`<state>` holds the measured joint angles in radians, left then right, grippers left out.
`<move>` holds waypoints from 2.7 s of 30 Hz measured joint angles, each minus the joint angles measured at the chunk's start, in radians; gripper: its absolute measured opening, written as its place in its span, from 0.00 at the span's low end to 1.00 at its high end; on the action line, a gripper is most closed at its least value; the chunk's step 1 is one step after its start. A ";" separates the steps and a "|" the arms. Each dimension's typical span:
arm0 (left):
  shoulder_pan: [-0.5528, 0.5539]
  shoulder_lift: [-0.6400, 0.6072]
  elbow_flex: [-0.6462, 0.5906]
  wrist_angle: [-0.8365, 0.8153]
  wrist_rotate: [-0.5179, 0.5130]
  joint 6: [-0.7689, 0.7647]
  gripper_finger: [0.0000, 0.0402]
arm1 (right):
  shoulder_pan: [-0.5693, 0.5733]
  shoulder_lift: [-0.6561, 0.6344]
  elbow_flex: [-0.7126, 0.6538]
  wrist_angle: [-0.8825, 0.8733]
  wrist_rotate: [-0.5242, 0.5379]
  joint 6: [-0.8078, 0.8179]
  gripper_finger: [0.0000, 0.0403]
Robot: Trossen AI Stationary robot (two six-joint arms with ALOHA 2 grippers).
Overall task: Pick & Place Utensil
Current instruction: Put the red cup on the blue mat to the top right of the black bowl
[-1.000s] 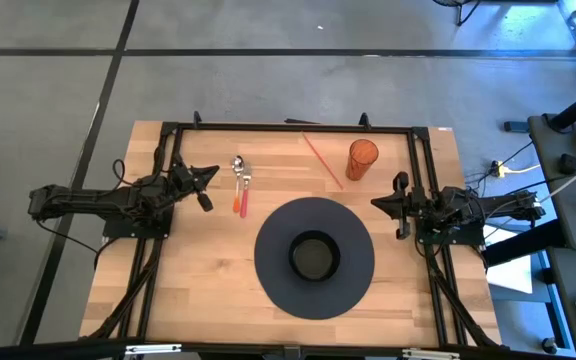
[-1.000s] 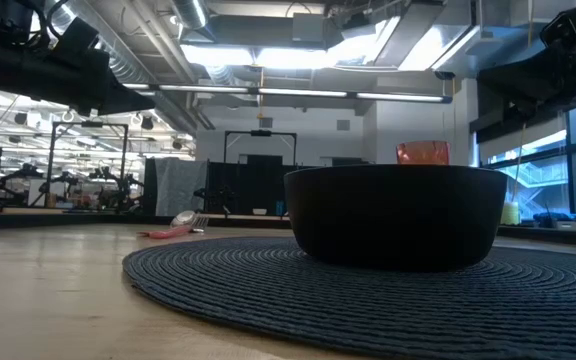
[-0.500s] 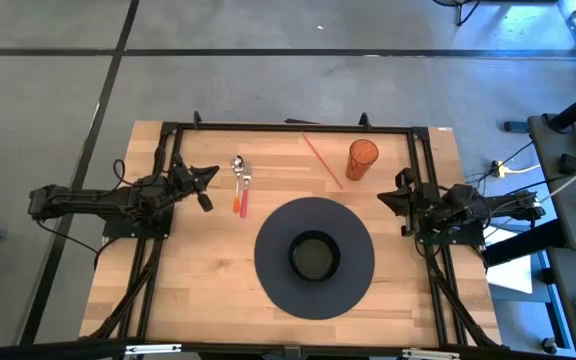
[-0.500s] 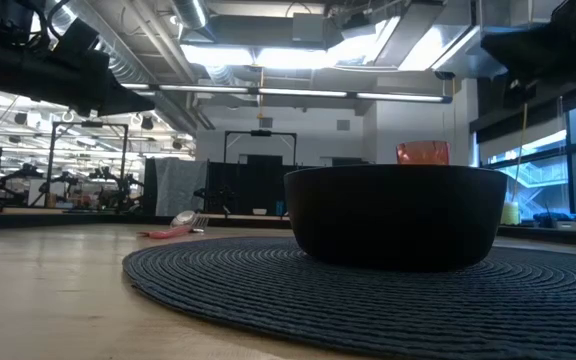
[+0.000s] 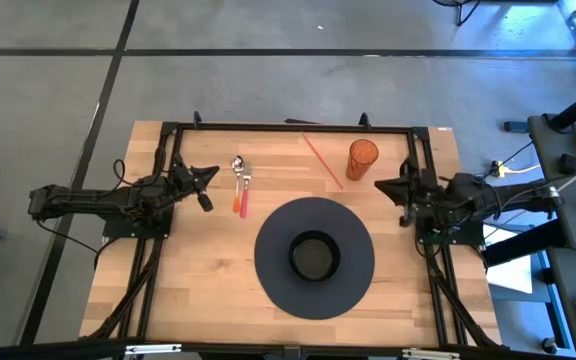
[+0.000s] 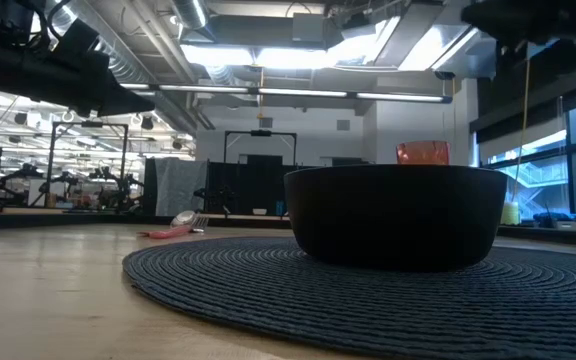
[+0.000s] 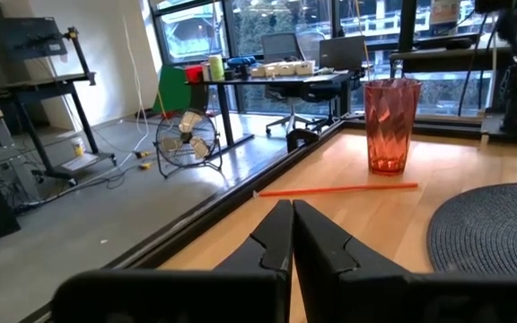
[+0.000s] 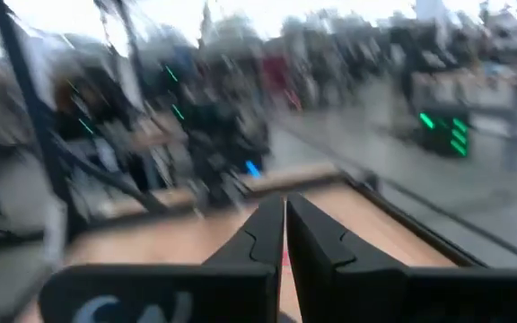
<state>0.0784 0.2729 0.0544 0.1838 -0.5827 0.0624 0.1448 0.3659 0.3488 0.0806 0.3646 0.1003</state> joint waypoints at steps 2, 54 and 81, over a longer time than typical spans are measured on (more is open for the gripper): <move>0.000 0.000 0.000 -0.001 0.000 0.000 0.01 | 0.000 0.094 0.107 -0.137 0.043 -0.003 0.05; 0.000 0.000 0.000 -0.017 0.000 0.002 0.01 | -0.480 0.813 0.872 -1.095 -0.149 0.076 0.60; 0.000 0.000 0.000 -0.017 0.000 0.003 0.01 | -0.618 1.010 0.872 -1.144 -0.313 0.019 0.60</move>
<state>0.0780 0.2729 0.0544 0.1673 -0.5827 0.0650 -0.4728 1.3756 1.2205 -1.0635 0.0513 0.1189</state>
